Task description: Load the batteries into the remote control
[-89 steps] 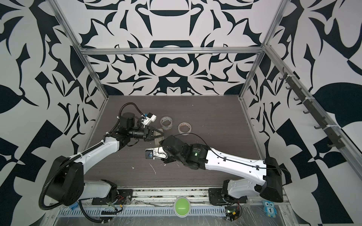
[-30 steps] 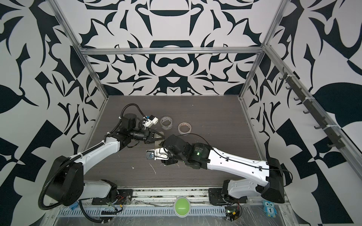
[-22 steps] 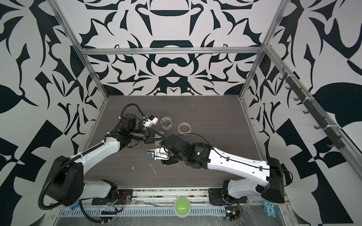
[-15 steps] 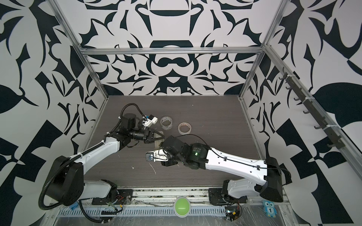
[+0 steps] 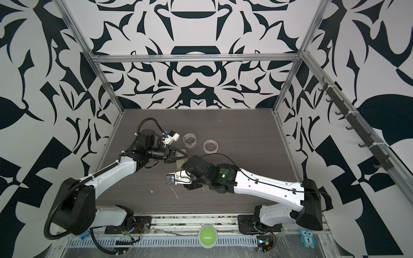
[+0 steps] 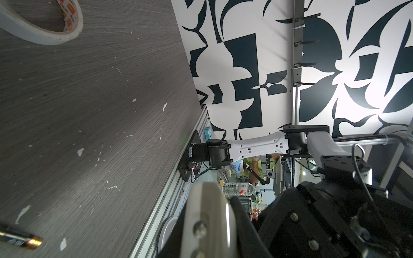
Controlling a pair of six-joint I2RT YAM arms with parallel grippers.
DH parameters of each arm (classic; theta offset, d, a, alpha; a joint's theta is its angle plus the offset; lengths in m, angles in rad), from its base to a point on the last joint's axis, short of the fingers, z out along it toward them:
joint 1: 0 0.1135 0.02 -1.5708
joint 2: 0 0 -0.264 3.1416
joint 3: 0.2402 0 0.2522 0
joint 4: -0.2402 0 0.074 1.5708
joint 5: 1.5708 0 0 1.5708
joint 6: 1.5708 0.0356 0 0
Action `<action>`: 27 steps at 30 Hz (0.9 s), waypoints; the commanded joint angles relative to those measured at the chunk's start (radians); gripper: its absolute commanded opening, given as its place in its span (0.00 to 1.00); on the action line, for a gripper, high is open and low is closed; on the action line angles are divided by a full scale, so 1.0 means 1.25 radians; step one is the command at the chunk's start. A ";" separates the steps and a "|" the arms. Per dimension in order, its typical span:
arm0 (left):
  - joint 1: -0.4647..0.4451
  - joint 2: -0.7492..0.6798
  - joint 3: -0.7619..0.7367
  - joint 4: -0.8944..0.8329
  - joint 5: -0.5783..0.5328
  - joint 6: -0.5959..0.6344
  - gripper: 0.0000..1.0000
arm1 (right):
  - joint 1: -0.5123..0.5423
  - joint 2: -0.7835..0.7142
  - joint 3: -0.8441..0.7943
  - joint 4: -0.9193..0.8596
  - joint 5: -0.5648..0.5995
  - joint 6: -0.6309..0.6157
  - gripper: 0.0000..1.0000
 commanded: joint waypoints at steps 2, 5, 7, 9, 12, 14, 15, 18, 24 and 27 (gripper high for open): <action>-0.004 -0.018 0.010 0.003 0.038 -0.003 0.00 | -0.004 -0.010 0.022 0.031 0.043 -0.009 0.49; -0.004 -0.018 0.010 0.003 0.039 -0.003 0.00 | -0.003 -0.004 0.020 0.030 0.067 -0.012 0.48; -0.004 -0.018 0.010 0.003 0.039 -0.003 0.00 | -0.004 0.002 0.021 0.025 0.080 -0.016 0.47; -0.004 -0.019 0.010 0.003 0.039 -0.003 0.00 | -0.003 0.003 0.020 0.024 0.088 -0.019 0.46; -0.004 -0.020 0.011 0.002 0.039 -0.003 0.00 | -0.004 0.009 0.018 0.021 0.100 -0.025 0.46; -0.003 -0.020 0.011 0.001 0.039 -0.002 0.00 | -0.003 0.011 0.017 0.015 0.097 -0.026 0.46; -0.004 -0.019 0.011 0.001 0.039 -0.003 0.00 | -0.003 0.010 0.018 0.014 0.092 -0.026 0.46; -0.004 -0.019 0.010 0.001 0.039 -0.002 0.00 | -0.001 0.009 0.013 0.014 0.088 -0.027 0.46; -0.004 -0.019 0.010 0.002 0.039 -0.002 0.00 | 0.007 0.008 0.006 0.008 0.090 -0.030 0.51; -0.003 -0.019 0.011 0.003 0.039 -0.002 0.00 | 0.011 0.004 0.000 0.007 0.091 -0.029 0.55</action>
